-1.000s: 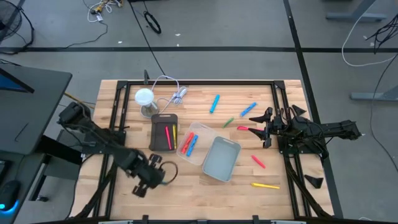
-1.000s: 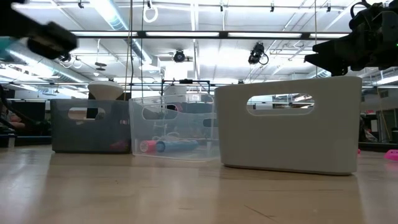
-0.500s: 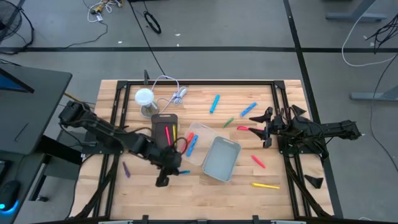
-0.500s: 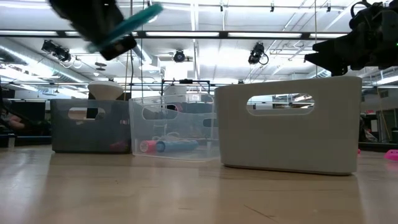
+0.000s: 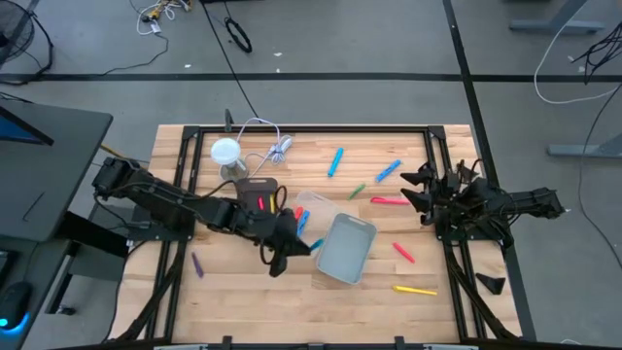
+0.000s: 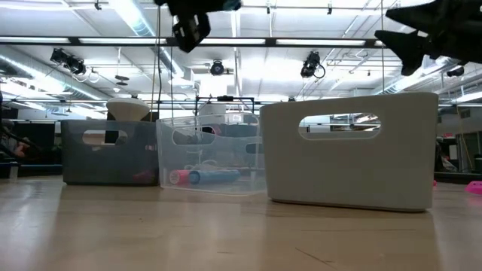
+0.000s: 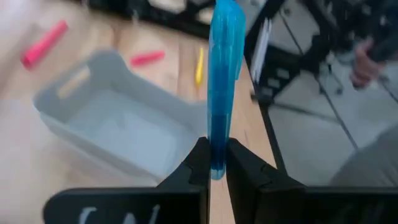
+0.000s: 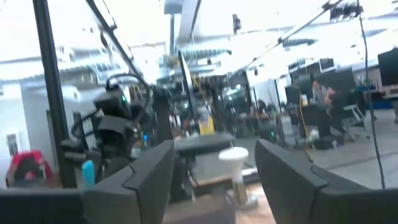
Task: Pick & Place Markers
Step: Put the blue pen into the gray bin
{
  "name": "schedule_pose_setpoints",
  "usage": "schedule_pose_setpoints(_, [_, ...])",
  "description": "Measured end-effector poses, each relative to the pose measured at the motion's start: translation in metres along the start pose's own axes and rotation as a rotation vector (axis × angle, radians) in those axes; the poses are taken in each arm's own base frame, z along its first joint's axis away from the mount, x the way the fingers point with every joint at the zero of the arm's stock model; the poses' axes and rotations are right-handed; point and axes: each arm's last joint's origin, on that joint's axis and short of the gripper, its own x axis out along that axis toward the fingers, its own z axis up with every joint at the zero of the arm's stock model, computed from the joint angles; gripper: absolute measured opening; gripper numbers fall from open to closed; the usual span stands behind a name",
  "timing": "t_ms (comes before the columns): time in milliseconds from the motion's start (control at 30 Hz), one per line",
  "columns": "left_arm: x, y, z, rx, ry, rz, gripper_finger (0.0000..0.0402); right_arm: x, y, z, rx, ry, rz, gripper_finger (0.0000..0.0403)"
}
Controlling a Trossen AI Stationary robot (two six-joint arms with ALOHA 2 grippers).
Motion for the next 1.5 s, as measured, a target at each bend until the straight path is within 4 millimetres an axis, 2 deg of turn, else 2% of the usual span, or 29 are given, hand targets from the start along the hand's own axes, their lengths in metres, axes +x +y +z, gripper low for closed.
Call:
schedule_pose_setpoints(167, [-0.001, 0.005, 0.014, 0.018, -0.149, 0.058, 0.0031, 0.0, 0.0, 0.007, 0.024, -0.068, 0.007, 0.0229])
schedule_pose_setpoints(333, [-0.003, 0.012, 0.03, 0.014, -0.3, 0.102, 0.0029, 0.0, 0.001, 0.008, 0.138, -0.077, 0.013, 0.0229])
schedule_pose_setpoints(600, [-0.008, 0.019, 0.046, -0.002, -0.441, 0.127, 0.003, 0.0, 0.001, 0.008, 0.24, -0.076, 0.032, 0.0229])
schedule_pose_setpoints(767, [-0.009, 0.022, 0.049, 0.0, -0.467, 0.128, 0.003, 0.008, 0.004, 0.016, 0.301, 0.033, 0.009, 0.0229])
schedule_pose_setpoints(900, [-0.009, 0.022, 0.049, 0.009, -0.464, 0.132, 0.003, 0.026, 0.01, 0.039, 0.277, 0.203, -0.035, 0.0229])
schedule_pose_setpoints(1033, [-0.009, 0.022, 0.049, 0.026, -0.463, 0.132, 0.0029, 0.053, 0.02, 0.066, 0.224, 0.274, 0.009, 0.0229])
schedule_pose_setpoints(1133, [-0.01, 0.02, 0.053, 0.063, -0.464, 0.132, 0.003, 0.074, 0.03, 0.078, 0.172, 0.315, 0.07, 0.0229])
schedule_pose_setpoints(1333, [-0.016, 0.016, 0.072, 0.131, -0.504, 0.13, 0.0029, 0.116, 0.05, 0.081, 0.114, 0.381, 0.112, 0.0229])
schedule_pose_setpoints(1500, [-0.02, 0.017, 0.085, 0.151, -0.521, 0.075, 0.003, 0.15, 0.07, 0.082, 0.089, 0.34, 0.161, 0.0229])
